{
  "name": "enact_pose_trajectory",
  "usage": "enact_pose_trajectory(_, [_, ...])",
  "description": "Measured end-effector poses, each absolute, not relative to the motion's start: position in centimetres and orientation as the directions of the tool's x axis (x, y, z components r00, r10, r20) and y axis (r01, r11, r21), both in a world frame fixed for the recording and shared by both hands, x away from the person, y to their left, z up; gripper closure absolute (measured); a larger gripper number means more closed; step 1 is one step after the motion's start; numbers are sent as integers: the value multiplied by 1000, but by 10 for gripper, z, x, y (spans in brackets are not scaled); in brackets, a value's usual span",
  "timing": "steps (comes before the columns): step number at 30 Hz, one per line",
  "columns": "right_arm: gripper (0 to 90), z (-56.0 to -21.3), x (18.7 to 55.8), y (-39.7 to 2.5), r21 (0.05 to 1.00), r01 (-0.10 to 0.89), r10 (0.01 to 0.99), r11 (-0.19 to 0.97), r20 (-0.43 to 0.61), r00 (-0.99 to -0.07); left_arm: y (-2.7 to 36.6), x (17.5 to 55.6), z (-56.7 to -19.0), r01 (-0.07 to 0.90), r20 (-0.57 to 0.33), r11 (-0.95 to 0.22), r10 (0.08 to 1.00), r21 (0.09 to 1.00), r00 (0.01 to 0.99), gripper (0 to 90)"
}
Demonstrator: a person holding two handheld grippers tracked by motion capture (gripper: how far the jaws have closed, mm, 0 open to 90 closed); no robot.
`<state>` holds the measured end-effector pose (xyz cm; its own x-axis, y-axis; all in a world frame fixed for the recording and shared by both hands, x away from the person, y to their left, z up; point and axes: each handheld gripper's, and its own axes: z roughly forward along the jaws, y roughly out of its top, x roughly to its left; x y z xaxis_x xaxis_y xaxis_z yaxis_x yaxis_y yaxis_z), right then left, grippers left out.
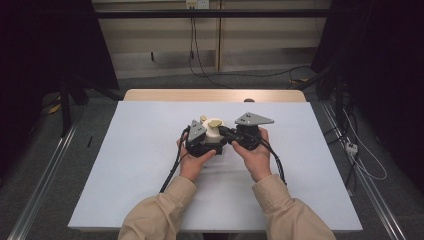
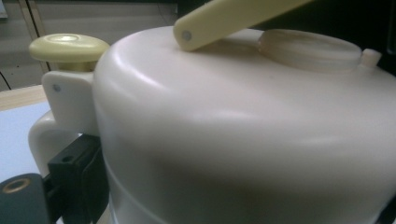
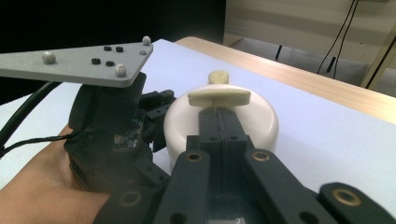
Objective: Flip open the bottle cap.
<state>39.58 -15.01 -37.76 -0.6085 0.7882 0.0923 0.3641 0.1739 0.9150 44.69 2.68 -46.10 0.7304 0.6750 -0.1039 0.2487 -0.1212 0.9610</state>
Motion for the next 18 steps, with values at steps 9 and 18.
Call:
enact_pose_trajectory(9, [900,-376,398,-149,917,363,790,166,97,-606,27,447,-461,246,-99,-125,675,961,731,64])
enact_pose_trajectory(18, [900,-376,401,-146,917,360,791,168,92,-605,27,447,-461,247,-99,-126,675,961,731,64])
